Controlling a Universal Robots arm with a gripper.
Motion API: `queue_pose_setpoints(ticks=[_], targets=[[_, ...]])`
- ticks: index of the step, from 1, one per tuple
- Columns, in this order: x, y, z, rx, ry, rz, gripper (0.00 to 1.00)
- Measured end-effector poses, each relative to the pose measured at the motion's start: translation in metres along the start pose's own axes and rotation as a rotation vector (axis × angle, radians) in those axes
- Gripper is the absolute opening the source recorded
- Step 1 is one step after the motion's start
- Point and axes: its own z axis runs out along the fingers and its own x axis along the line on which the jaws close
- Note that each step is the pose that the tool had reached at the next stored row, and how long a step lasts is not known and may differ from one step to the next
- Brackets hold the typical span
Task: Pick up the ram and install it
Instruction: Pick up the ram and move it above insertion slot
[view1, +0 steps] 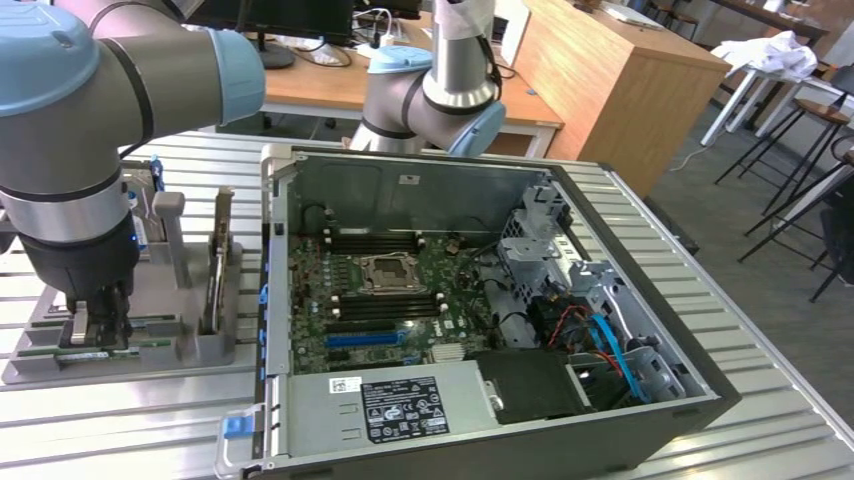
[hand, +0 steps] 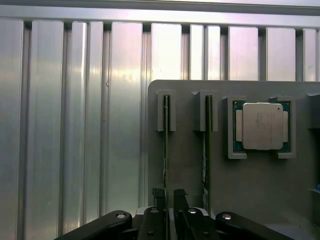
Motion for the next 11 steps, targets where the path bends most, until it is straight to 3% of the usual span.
queue_pose_setpoints(ticks=[11], targets=[[0.0001, -0.0002, 0.0042, -0.0002, 0.0, 0.0, 0.21]])
